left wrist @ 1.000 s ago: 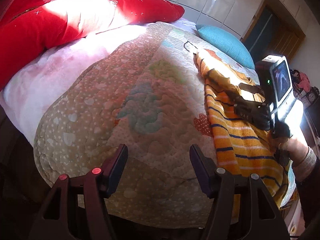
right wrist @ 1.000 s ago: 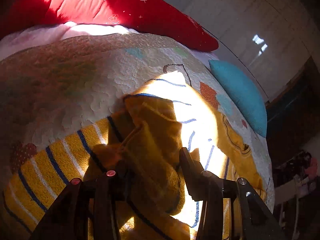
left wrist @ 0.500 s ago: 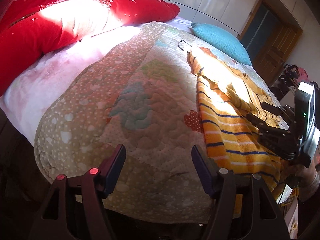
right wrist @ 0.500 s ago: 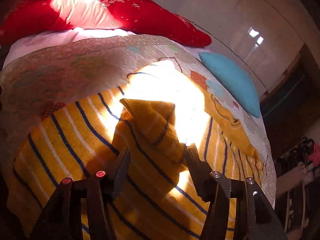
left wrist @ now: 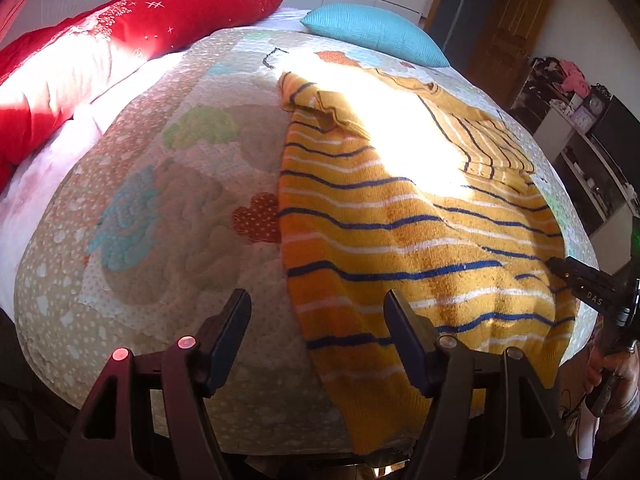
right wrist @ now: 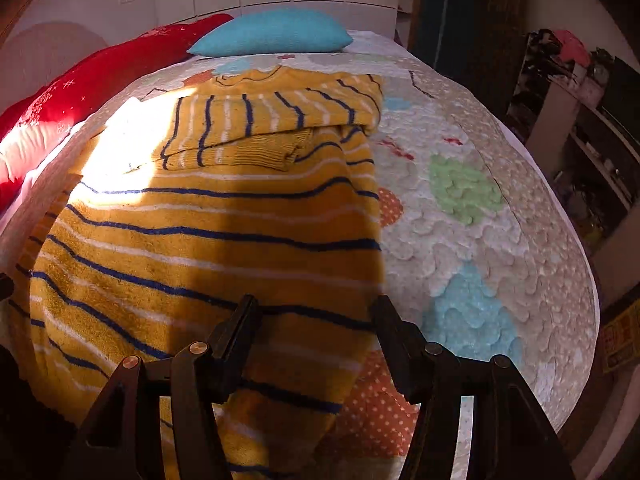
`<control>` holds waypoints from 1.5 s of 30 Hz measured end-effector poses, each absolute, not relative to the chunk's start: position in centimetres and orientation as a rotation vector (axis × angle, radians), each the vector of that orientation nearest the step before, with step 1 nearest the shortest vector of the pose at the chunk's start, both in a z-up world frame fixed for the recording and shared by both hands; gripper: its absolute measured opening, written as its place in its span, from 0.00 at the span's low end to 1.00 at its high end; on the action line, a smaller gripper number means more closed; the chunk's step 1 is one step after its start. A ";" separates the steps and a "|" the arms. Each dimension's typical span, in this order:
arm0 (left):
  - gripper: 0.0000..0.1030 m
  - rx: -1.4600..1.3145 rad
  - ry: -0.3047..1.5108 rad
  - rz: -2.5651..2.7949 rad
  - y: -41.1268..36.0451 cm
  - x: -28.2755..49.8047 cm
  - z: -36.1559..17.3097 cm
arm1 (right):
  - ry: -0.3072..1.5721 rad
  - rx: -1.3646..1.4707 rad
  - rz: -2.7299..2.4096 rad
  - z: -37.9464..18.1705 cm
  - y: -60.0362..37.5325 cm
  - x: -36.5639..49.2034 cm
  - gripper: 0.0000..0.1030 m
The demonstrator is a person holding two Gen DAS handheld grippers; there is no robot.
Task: Fold small clothes
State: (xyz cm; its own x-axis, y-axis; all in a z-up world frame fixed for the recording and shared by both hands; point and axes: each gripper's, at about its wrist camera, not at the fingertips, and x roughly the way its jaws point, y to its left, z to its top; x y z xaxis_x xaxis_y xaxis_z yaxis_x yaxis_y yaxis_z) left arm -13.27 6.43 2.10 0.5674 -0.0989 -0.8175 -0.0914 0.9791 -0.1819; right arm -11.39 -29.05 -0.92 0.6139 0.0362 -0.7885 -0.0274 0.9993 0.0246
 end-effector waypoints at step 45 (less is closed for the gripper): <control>0.09 -0.404 0.892 -0.184 5.6 -13.2 5.7 | 0.846 0.422 0.460 2.5 -27.6 -17.1 0.12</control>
